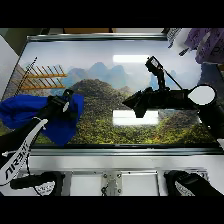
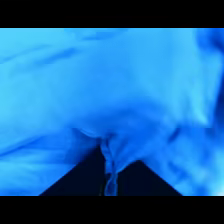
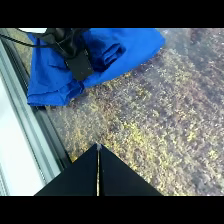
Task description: Fold the clothes and pants, and hang the long-sleeved shirts on hangers.
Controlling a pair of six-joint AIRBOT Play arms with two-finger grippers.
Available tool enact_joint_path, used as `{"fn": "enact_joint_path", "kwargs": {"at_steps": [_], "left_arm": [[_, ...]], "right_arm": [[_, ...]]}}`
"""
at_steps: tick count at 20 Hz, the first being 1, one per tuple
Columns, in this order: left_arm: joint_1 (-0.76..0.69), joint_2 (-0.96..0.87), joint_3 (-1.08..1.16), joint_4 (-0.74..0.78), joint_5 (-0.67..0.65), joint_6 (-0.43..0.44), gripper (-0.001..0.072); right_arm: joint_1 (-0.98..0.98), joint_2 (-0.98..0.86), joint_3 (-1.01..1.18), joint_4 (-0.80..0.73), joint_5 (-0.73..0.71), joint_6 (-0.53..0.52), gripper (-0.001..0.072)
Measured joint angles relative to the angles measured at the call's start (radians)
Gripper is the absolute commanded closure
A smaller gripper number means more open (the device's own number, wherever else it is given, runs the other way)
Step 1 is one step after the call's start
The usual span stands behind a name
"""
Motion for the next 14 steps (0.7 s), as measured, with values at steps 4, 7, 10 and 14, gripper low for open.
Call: {"fn": "enact_joint_path", "kwargs": {"at_steps": [4,7,10,14], "left_arm": [[-0.080,0.112,0.162,-0.097,-0.030,-0.002,0.0696],[-0.197,0.167,0.298,-0.211,-0.027,-0.004,0.0696],[-0.352,0.142,0.427,-0.277,0.022,-0.005,0.0696],[-0.519,-0.025,0.615,-0.310,0.130,-0.005,0.0364]], "right_arm": [[-0.003,0.002,0.002,0.085,0.013,-0.003,0.0700],[-0.069,0.022,0.024,0.060,-0.029,-0.022,0.0700],[-0.213,0.071,0.042,-0.015,-0.123,0.044,0.0700],[-0.436,0.129,0.048,-0.063,-0.192,0.150,0.0700]]}}
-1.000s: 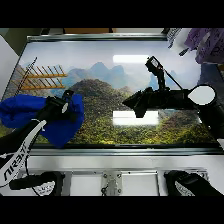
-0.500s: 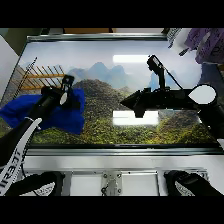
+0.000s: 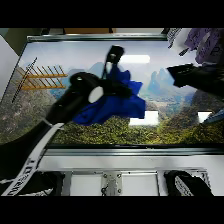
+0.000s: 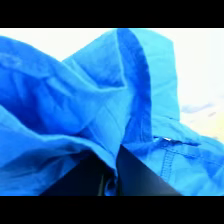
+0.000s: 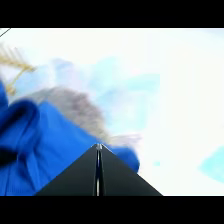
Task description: Fold the clothes and pants, and hang the long-sleeved shirts on hangers.
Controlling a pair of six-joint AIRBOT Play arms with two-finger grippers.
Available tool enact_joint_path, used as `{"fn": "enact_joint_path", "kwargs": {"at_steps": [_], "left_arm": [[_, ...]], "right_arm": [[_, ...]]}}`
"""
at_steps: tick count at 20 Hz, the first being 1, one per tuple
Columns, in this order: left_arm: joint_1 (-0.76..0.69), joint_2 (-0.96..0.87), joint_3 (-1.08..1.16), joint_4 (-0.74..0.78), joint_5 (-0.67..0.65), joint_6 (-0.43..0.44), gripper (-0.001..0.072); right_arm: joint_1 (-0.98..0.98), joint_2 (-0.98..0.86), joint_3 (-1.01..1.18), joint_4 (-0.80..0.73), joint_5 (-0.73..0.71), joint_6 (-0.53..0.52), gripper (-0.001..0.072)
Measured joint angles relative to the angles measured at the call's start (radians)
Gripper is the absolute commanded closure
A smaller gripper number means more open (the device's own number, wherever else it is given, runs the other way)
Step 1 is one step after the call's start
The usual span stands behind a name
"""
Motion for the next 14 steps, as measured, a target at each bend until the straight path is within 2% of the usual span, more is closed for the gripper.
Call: {"fn": "enact_joint_path", "kwargs": {"at_steps": [1,2,5,8,9,11,12,14], "left_arm": [[-0.024,-0.052,0.052,-0.008,0.018,0.000,0.0058],[-0.038,-0.100,0.106,-0.009,0.026,0.000,0.0023],[-0.013,-0.182,0.261,-0.012,-0.014,-0.019,0.0023],[0.093,-0.172,0.311,-0.010,-0.121,-0.029,0.0023],[0.136,-0.150,0.291,-0.011,-0.148,-0.031,0.0023],[0.229,-0.089,0.196,-0.011,-0.195,-0.040,0.0023],[0.273,-0.058,0.132,-0.011,-0.211,-0.047,0.0023],[0.360,0.007,-0.026,-0.014,-0.224,-0.069,0.0022]], "right_arm": [[-0.043,0.008,0.001,-0.007,-0.009,0.020,0.0700],[-0.084,0.015,0.001,-0.013,-0.011,0.034,0.0699],[-0.169,0.025,0.002,-0.021,-0.002,0.060,0.0698],[-0.209,0.027,0.000,-0.047,0.025,0.072,0.0688],[-0.216,0.026,-0.003,-0.060,0.035,0.072,0.0658],[-0.224,0.015,-0.013,-0.082,0.058,0.075,0.0174],[-0.226,0.005,-0.021,-0.090,0.074,0.076,0.0131],[-0.229,-0.026,-0.040,-0.098,0.093,0.084,0.0131]]}}
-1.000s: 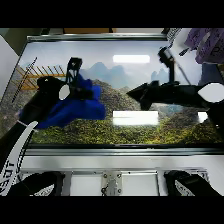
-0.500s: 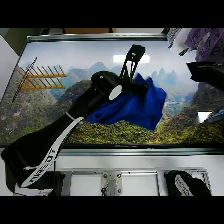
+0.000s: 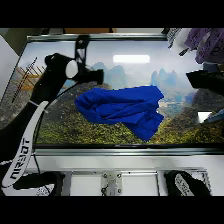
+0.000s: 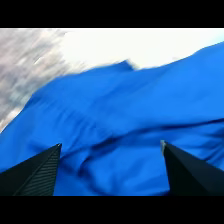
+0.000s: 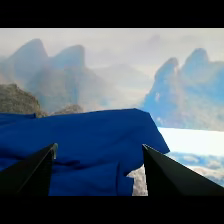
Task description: Fold the clothes and pants, and hang the long-sleeved shirts on hangers.
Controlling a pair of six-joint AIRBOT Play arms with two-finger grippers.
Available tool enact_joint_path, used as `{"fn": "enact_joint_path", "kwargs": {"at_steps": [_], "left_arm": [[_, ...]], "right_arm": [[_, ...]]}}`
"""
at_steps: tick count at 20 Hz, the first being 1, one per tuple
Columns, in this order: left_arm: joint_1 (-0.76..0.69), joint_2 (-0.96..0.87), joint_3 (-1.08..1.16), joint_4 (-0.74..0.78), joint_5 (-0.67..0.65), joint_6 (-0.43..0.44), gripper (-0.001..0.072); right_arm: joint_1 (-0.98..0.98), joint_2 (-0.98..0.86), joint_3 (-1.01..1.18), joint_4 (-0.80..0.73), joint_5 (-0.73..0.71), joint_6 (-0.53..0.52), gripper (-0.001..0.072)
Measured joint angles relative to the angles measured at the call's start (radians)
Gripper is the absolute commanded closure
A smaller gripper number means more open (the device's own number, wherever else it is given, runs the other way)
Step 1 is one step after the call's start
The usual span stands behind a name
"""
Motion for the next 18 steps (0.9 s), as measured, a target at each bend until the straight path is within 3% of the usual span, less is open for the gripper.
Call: {"fn": "enact_joint_path", "kwargs": {"at_steps": [3,7,14,15,17,18], "left_arm": [[0.116,0.063,-0.227,-0.019,0.016,-0.045,0.0023],[0.235,0.088,-0.462,-0.180,0.125,-0.074,0.0022],[0.246,-0.027,-0.538,-0.360,0.240,-0.084,0.0024],[0.240,-0.045,-0.522,-0.366,0.242,-0.083,0.0072],[0.232,-0.076,-0.491,-0.367,0.241,-0.079,0.0603],[0.231,-0.086,-0.479,-0.366,0.241,-0.076,0.0696]], "right_arm": [[-0.003,-0.081,-0.021,-0.013,0.005,0.065,0.0132],[-0.005,-0.235,-0.031,-0.039,-0.039,0.159,0.0132],[0.002,-0.484,-0.032,-0.050,-0.156,0.235,0.0132],[0.007,-0.517,-0.032,-0.050,-0.172,0.239,0.0132],[0.023,-0.576,-0.032,-0.042,-0.204,0.243,0.0132],[0.034,-0.602,-0.030,-0.033,-0.219,0.244,0.0132]]}}
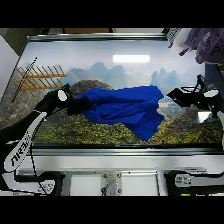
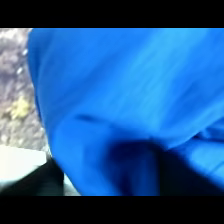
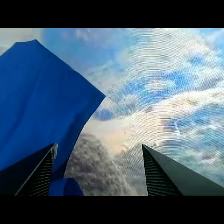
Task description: Fold the clothes and pants, and hang the long-sleeved shirts on hangers.
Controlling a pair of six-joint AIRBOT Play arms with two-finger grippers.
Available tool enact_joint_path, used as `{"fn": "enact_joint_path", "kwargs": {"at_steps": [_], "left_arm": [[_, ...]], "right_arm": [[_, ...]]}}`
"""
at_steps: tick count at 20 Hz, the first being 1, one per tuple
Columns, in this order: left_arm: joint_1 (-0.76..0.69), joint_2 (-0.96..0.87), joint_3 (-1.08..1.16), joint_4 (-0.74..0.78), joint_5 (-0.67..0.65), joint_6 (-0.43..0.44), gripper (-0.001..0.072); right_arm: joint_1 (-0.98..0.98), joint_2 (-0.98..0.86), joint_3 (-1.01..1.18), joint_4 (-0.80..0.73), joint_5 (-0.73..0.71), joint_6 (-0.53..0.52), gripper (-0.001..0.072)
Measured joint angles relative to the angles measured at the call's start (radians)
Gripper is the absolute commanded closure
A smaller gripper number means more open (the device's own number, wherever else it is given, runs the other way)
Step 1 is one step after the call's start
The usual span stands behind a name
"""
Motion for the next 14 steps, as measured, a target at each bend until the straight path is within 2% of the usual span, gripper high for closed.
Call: {"fn": "enact_joint_path", "kwargs": {"at_steps": [7,8,9,10,14], "left_arm": [[0.007,-0.022,0.026,0.008,-0.007,0.008,0.0696],[0.008,-0.022,0.027,0.008,-0.007,0.008,0.0696],[0.008,-0.023,0.028,0.009,-0.007,0.011,0.0696],[0.009,-0.023,0.029,0.009,-0.008,0.019,0.0696],[0.047,0.036,0.093,0.035,-0.042,0.076,0.0697]], "right_arm": [[0.141,-0.158,0.056,0.056,-0.144,0.005,0.0139],[0.159,-0.170,0.067,0.059,-0.167,0.005,0.0312],[0.173,-0.179,0.076,0.055,-0.182,0.005,0.0630],[0.183,-0.184,0.084,0.050,-0.188,0.003,0.0701],[0.181,-0.118,0.165,0.035,-0.203,-0.058,0.0702]]}}
